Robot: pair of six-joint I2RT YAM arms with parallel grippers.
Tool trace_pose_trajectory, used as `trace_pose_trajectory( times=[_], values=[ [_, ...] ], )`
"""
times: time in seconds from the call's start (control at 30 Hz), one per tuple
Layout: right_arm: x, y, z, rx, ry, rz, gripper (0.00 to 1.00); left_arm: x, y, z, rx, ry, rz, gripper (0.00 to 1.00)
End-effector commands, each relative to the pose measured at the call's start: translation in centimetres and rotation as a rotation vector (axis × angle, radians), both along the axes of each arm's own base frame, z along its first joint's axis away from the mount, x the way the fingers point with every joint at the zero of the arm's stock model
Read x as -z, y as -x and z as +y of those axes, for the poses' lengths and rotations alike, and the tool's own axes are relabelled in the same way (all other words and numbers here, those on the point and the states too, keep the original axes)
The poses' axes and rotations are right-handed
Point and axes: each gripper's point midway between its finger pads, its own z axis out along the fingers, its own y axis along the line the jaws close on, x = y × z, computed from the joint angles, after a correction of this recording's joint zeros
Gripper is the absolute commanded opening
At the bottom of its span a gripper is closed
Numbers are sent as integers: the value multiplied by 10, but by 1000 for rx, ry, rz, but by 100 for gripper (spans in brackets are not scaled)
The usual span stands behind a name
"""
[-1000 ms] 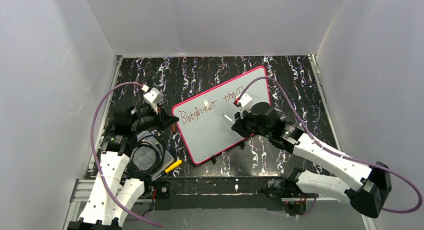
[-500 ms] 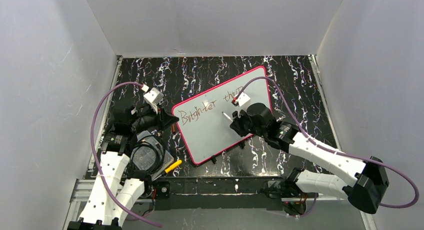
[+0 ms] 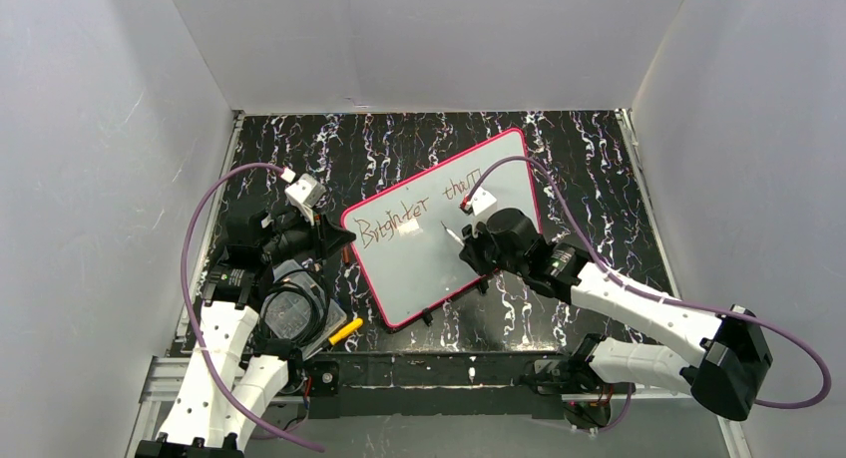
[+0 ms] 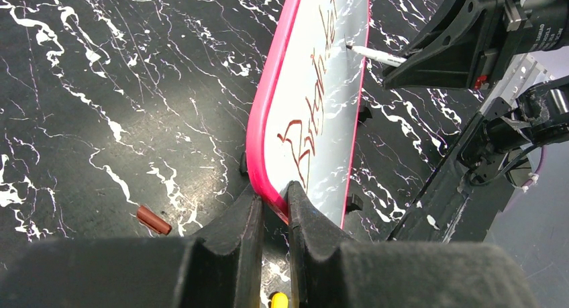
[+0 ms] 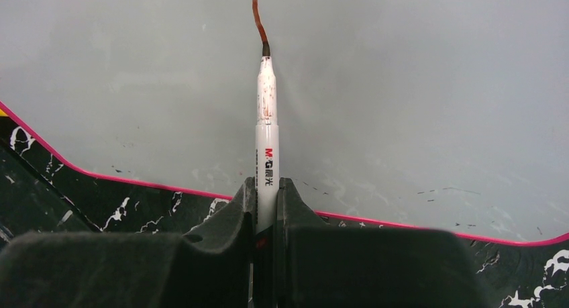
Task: Write a sentence on the whiteboard
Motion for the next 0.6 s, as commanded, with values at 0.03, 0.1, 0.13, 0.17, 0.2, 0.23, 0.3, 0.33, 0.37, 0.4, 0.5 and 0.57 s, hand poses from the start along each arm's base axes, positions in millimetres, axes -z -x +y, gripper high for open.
trace_pose_trajectory(
  times=[0.03,0.1,0.13,0.17,0.2,0.23,0.3,0.33,0.37,0.4,0.5,0.57],
  values=[
    [21,5,-16,49,55,40,1,10,-2,8,-5,-74,-43,0],
    [23,6,-17,51,56,47,1,10,-2,7,-5,-73,-41,0],
    [23,6,-17,51,57,48,1,10,-2,8,-6,-73,-41,0],
    [23,7,-17,49,56,48,1,10,-2,8,-6,-73,-42,0],
    [20,7,-17,50,51,45,1,10,-2,8,-6,-73,-41,0],
    [17,6,-15,46,41,40,1,10,-2,8,-5,-73,-42,0],
    [7,7,-12,33,11,21,1,10,-3,8,-6,-74,-42,0],
    [1,7,-10,27,-9,6,1,10,-3,8,-6,-74,-41,0],
    [-6,7,-8,22,-32,-7,1,10,-3,8,-6,-75,-41,0],
    [-12,6,-8,20,-52,-24,1,10,-3,8,-6,-75,-40,0],
    [-26,3,-7,29,-89,-66,1,10,-3,8,-7,-73,-39,0],
    [-28,-2,-8,45,-80,-80,1,10,-3,8,-6,-74,-40,0]
  ],
)
